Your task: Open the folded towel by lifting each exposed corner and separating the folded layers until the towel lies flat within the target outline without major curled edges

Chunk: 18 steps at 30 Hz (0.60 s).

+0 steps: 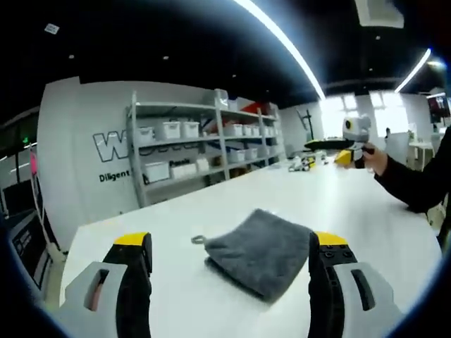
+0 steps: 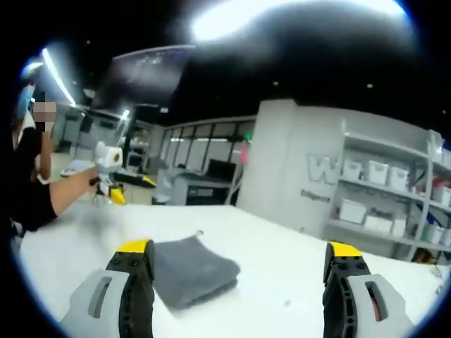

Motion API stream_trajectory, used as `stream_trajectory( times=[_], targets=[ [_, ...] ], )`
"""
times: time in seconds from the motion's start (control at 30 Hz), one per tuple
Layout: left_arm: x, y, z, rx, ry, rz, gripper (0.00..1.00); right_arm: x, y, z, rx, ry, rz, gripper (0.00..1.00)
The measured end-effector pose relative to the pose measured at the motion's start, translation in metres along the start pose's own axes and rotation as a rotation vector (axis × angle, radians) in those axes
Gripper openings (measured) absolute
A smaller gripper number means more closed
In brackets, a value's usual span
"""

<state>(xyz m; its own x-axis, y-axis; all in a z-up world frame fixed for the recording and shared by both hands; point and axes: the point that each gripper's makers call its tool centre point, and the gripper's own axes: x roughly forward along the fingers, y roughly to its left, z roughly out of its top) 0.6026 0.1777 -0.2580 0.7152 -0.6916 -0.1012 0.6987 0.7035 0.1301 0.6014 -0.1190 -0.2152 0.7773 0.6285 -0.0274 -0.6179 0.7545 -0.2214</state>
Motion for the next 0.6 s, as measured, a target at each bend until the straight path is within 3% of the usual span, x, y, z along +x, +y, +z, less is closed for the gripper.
stream_trajectory(
  times=[0.33,0.6],
  targets=[
    [0.006,-0.010,-0.025,-0.007,0.071,-0.011,0.85,0.007,0.012,-0.012,0.000,0.008,0.039,1.00],
    [0.007,-0.013,-0.036,-0.056,0.083,-0.009,0.88,0.009,0.025,-0.018,-0.016,-0.005,0.066,0.98]
  ],
)
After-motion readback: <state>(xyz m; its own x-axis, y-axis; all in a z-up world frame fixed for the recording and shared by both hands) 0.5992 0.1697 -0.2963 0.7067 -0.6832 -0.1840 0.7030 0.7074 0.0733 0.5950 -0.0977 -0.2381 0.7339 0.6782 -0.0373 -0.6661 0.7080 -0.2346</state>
